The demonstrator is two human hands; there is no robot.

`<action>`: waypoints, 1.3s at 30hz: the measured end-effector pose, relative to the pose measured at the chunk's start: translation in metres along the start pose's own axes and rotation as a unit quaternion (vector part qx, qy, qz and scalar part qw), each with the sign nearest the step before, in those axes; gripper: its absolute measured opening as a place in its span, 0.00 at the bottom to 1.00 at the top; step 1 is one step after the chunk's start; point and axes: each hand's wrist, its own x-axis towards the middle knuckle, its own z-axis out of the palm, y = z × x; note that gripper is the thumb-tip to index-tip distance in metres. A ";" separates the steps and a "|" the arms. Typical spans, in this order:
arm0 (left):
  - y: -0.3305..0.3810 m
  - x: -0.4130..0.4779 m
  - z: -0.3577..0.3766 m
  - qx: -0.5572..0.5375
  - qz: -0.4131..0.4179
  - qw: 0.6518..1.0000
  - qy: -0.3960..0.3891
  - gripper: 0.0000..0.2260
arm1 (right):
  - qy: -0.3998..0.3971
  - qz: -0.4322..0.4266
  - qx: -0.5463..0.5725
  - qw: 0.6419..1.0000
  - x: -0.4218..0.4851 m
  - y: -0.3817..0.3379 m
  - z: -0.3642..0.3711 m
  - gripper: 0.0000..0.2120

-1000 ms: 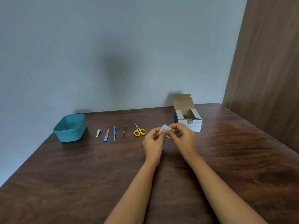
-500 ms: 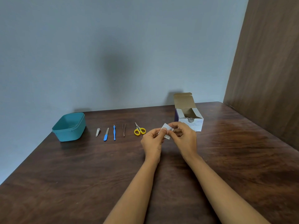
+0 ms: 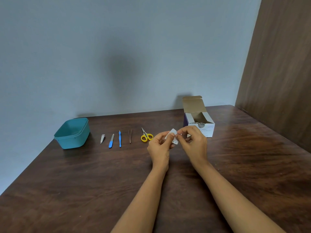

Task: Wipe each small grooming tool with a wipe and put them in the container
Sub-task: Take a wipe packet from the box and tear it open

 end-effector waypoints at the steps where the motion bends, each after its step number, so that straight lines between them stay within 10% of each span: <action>1: 0.000 0.000 0.000 0.001 0.001 1.000 -0.003 0.05 | -0.005 0.006 0.011 1.000 0.000 0.001 0.000 0.07; 32: -0.003 0.000 -0.001 0.057 0.028 0.998 -0.027 0.08 | -0.063 0.086 0.090 0.990 0.001 0.002 -0.008 0.05; 39: -0.004 0.000 -0.004 0.077 0.032 0.995 -0.049 0.07 | -0.086 0.226 0.182 0.953 0.009 -0.002 -0.011 0.07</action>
